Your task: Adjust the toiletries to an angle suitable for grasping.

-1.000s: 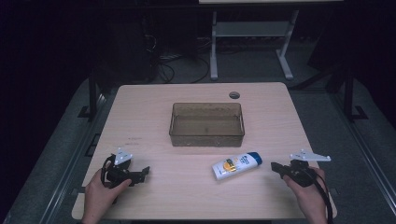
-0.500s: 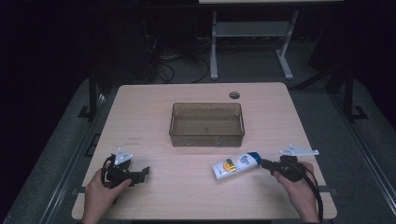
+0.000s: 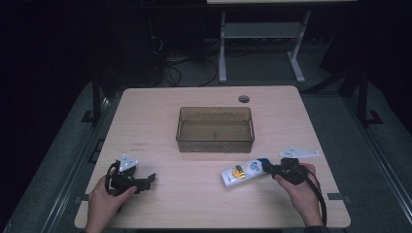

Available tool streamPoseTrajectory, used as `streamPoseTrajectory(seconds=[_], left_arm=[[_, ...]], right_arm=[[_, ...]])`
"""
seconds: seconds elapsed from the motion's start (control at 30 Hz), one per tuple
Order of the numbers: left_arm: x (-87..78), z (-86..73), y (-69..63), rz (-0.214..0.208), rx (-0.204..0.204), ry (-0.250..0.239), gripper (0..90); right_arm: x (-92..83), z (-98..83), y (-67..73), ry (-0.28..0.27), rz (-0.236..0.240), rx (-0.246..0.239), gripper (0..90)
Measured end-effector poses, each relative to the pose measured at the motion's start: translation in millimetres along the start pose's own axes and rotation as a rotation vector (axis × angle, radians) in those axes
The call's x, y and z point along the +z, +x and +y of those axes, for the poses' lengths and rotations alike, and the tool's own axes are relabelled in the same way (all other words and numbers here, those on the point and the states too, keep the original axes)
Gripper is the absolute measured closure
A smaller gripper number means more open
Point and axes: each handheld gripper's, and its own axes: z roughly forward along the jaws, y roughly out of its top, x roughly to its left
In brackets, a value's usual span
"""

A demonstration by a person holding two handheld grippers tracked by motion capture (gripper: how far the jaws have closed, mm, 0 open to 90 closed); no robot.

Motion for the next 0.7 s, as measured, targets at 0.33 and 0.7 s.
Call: streamPoseTrajectory(seconds=[0.33, 0.7], left_arm=[[0.0, 0.0, 0.0, 0.000, 0.000, 0.000, 12.7], [0.0, 0.0, 0.0, 0.000, 0.000, 0.000, 12.7]], right_arm=[[13.9, 11.4, 10.8, 0.004, 0.033, -0.027, 90.0], [29.5, 23.9, 22.7, 0.006, 0.066, -0.049, 90.0]])
